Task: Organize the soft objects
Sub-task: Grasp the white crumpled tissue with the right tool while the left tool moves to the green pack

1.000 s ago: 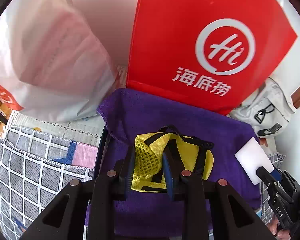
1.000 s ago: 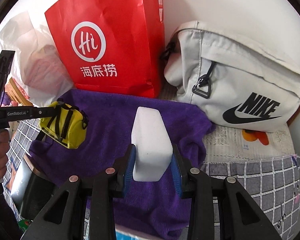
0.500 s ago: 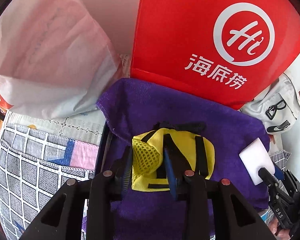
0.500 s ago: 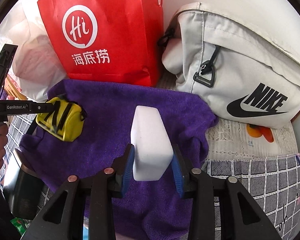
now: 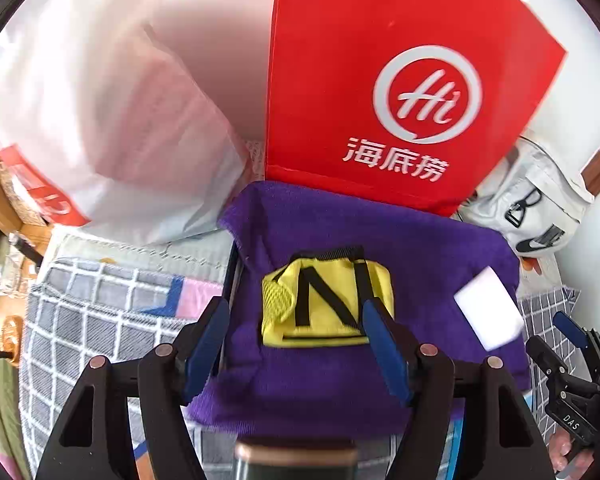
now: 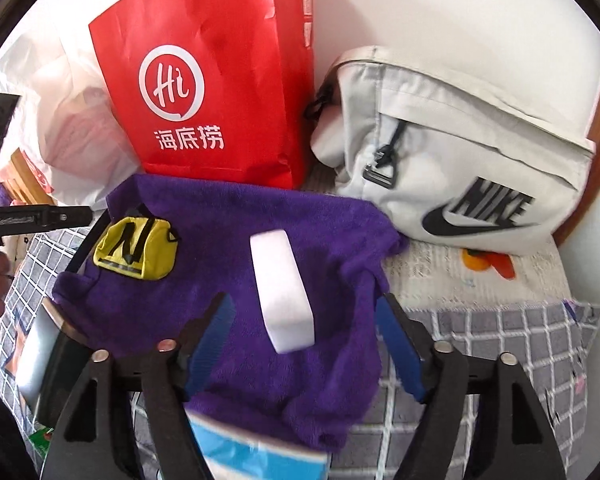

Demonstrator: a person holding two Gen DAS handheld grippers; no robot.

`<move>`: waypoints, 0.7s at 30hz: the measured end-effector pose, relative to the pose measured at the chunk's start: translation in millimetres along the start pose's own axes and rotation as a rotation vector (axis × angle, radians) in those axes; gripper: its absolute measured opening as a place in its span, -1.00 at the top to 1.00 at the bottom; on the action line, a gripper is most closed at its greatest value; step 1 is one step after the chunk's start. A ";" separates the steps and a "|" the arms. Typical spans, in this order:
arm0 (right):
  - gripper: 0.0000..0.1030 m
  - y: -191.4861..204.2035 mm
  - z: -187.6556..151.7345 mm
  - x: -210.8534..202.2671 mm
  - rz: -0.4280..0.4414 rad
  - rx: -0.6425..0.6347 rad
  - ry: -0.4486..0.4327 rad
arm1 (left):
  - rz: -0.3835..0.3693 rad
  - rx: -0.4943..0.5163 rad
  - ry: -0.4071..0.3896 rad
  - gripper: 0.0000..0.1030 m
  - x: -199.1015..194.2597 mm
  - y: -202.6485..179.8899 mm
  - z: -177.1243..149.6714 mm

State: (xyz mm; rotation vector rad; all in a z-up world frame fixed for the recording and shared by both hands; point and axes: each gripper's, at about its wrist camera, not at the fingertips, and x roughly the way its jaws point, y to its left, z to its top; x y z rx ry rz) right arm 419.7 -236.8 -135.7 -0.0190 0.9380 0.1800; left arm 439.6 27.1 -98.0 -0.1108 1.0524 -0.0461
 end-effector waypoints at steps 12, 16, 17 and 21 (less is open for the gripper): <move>-0.72 4.9 -34.6 -82.0 -0.058 0.061 -0.037 | 0.015 0.001 -0.049 -0.45 -70.8 0.3 -62.1; -0.72 14.8 -59.6 -110.7 -0.034 0.024 -0.079 | 0.008 0.019 -0.099 -0.45 -100.6 3.1 -93.9; -0.72 16.4 -64.7 -114.9 -0.026 0.023 -0.085 | 0.003 0.022 -0.100 -0.45 -105.6 3.6 -102.1; -0.72 24.6 -95.4 -136.8 0.014 0.025 -0.091 | -0.032 -0.002 -0.064 -0.45 -114.1 10.2 -129.8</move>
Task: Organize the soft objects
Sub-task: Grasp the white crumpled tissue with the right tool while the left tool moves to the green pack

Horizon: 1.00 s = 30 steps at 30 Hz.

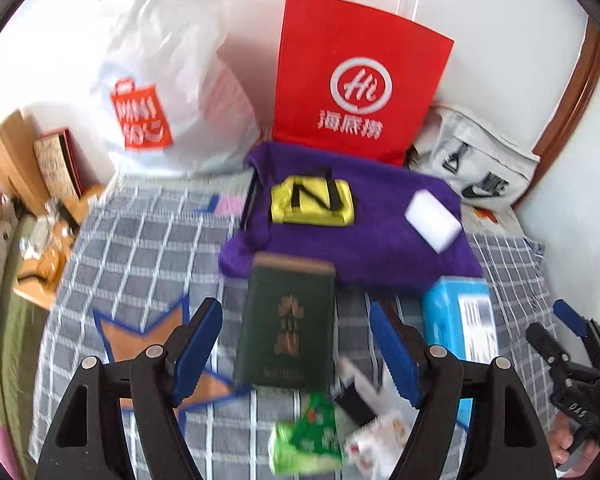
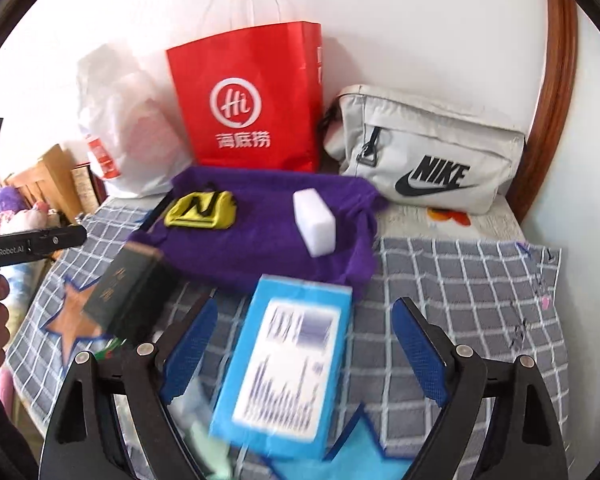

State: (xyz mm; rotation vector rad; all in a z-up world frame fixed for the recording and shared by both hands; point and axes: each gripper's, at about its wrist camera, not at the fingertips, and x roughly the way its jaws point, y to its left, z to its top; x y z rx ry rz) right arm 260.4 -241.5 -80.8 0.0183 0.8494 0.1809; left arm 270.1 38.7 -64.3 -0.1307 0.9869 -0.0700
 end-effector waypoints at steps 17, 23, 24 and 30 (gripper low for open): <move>-0.70 67.8 -91.9 -25.1 0.195 -0.041 0.003 | 0.060 -0.014 -0.009 -0.44 -20.9 37.6 -102.6; -0.06 95.9 -106.4 -6.6 0.230 -0.084 0.029 | 0.088 -0.047 0.013 -0.44 -5.9 61.9 -125.6; 0.00 102.8 -107.9 -3.4 0.232 -0.102 0.034 | 0.087 -0.054 0.016 -0.44 -4.0 64.4 -128.1; 0.00 130.9 -112.0 9.2 0.233 -0.170 0.030 | 0.055 -0.111 0.040 -0.44 4.1 84.9 -140.2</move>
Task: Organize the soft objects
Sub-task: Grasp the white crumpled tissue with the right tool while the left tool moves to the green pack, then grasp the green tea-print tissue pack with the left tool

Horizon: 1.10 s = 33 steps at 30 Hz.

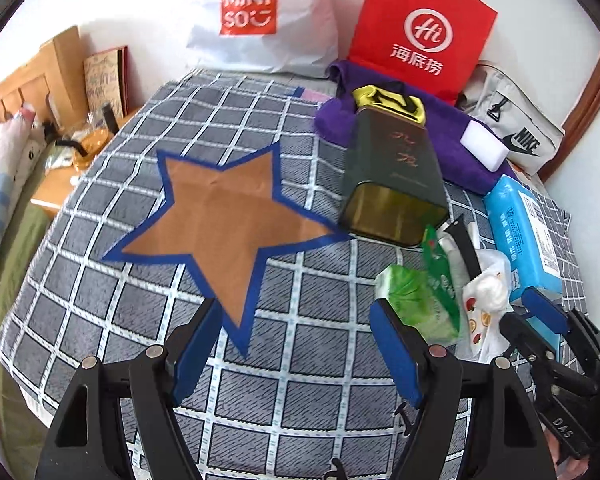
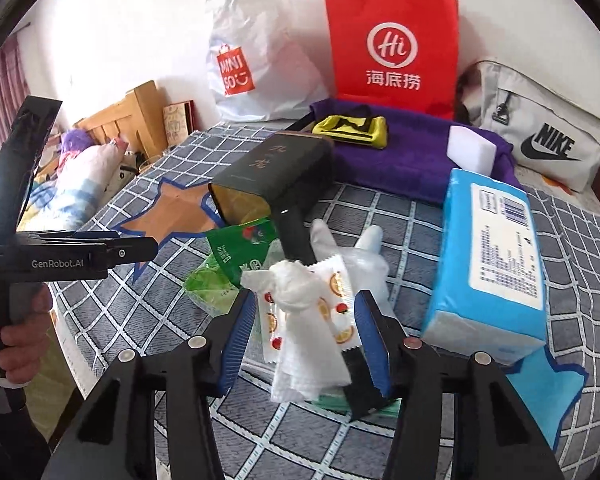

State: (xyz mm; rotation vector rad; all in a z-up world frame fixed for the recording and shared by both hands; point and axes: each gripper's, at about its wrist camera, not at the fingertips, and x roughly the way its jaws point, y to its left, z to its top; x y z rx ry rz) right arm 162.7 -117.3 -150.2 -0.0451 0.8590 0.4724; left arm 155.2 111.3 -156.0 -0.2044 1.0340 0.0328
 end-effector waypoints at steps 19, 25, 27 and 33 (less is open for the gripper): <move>0.55 2.0 -0.6 -21.5 0.008 -0.017 -0.058 | -0.078 0.091 0.003 -0.45 5.4 -30.8 -7.4; 0.55 -17.5 -20.3 -50.8 -0.041 0.007 -0.071 | -0.083 0.136 0.030 -0.45 18.9 -50.8 -18.1; 0.55 -28.3 -28.8 -57.1 -0.052 0.029 -0.064 | -0.090 0.140 0.038 -0.46 21.9 -55.2 -19.9; 0.54 -52.7 -52.2 -62.7 -0.074 0.089 -0.042 | -0.037 0.220 0.062 -0.52 37.6 -76.5 -27.1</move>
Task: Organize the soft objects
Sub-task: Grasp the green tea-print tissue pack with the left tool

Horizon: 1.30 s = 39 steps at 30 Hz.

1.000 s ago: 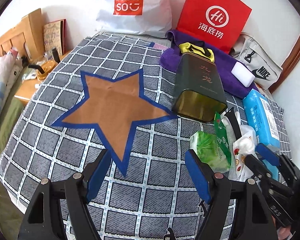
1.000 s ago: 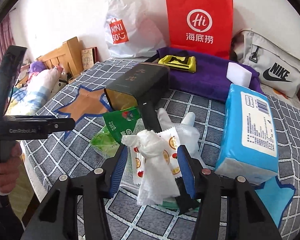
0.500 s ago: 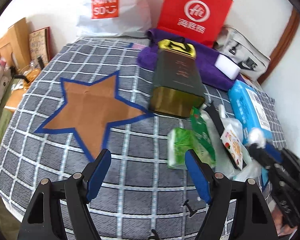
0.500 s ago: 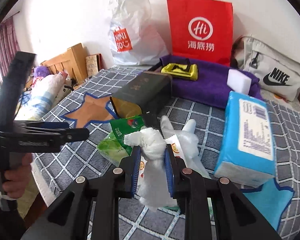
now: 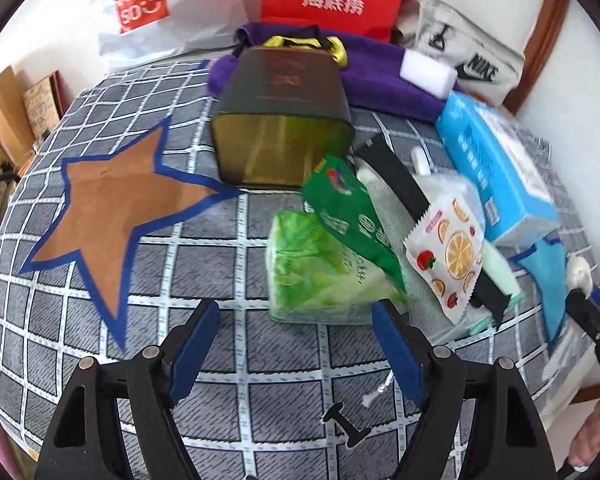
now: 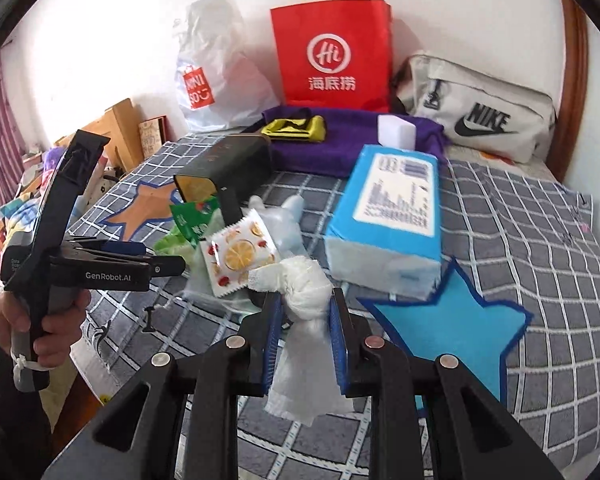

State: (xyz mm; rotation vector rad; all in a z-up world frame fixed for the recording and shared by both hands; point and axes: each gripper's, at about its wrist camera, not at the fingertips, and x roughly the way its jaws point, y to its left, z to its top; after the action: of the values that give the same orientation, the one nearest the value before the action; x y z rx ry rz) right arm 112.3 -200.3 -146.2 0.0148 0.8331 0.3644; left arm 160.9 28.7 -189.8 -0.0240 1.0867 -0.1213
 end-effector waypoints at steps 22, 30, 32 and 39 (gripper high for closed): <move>0.54 -32.7 -28.2 27.1 -0.008 0.097 0.087 | 0.073 0.045 -0.023 -0.61 12.1 -31.8 10.4; 0.54 -35.1 -29.7 31.0 -0.011 0.097 0.107 | 0.046 -0.013 -0.037 -0.45 -0.4 -4.7 4.0; 0.54 -34.9 -27.4 30.0 -0.013 0.096 0.106 | 0.044 -0.039 -0.046 -0.45 -6.5 4.6 1.7; 0.54 -33.5 -12.0 18.0 -0.020 0.088 0.077 | 0.057 -0.102 -0.064 -0.44 -24.6 30.3 0.3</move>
State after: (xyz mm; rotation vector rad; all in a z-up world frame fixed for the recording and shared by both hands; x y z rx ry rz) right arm 125.0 -227.5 -172.5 0.0742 0.9249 0.3109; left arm 152.5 61.5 -170.5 -0.0878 1.0277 -0.0135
